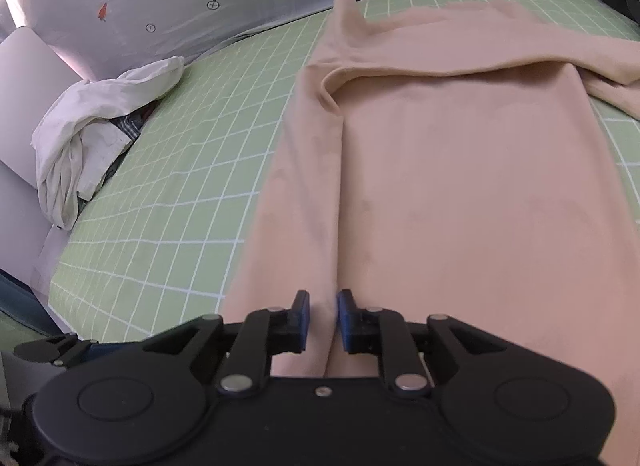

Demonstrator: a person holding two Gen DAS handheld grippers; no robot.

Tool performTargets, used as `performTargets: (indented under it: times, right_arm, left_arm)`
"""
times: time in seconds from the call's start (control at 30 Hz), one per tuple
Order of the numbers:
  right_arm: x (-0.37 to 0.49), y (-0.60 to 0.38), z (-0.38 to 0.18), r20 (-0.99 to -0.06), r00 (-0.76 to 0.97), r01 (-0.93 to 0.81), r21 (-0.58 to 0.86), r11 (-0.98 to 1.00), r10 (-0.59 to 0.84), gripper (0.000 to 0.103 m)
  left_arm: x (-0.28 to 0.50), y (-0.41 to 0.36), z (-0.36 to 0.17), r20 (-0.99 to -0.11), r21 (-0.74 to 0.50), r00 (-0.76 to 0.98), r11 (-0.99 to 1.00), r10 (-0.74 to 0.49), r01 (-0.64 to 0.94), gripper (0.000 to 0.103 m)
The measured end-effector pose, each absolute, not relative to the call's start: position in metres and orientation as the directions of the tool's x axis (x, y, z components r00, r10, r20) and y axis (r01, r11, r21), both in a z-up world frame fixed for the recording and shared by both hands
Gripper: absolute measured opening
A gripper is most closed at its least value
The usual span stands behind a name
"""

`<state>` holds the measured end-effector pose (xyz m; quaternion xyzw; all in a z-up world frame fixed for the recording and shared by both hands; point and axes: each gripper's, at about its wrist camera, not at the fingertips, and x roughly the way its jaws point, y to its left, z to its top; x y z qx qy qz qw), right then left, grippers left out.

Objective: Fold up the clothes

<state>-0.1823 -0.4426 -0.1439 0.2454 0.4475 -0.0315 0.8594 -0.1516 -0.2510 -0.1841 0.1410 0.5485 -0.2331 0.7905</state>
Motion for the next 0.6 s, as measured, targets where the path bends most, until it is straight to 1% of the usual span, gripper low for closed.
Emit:
performTargets:
  times: [0.27,0.33,0.37,0.4,0.53,0.6]
  right_arm:
    - [-0.214,-0.432,-0.145,-0.783,0.588,0.28,0.434,0.856,0.204,0.019]
    - [-0.221,-0.43,-0.145,-0.775,0.596,0.276,0.445,0.852,0.211,0.015]
    - [-0.224,-0.429,-0.145,-0.77,0.601,0.274,0.448,0.851,0.211,0.006]
    - [-0.227,-0.428,-0.144,-0.765,0.608,0.272,0.45,0.851,0.21,0.004]
    - [-0.238,-0.421,-0.126,-0.742,0.655,0.258,0.401,0.879,0.146,0.003]
    - [-0.241,-0.414,-0.118,-0.748,0.655,0.248,0.342,0.906,0.103,0.001]
  left_arm:
    - [-0.159,-0.243,-0.185,-0.928,-0.027,0.3,0.843,-0.221,0.537,0.103]
    - [-0.16,-0.241,-0.187,-0.928,-0.026,0.3,0.84,-0.222,0.541,0.103]
    - [-0.161,-0.241,-0.188,-0.928,-0.026,0.299,0.839,-0.223,0.544,0.103]
    - [-0.161,-0.24,-0.188,-0.929,-0.027,0.296,0.837,-0.223,0.547,0.103]
    - [-0.16,-0.238,-0.188,-0.933,-0.028,0.283,0.826,-0.224,0.562,0.103]
    - [-0.163,-0.236,-0.186,-0.932,-0.025,0.286,0.824,-0.225,0.567,0.103]
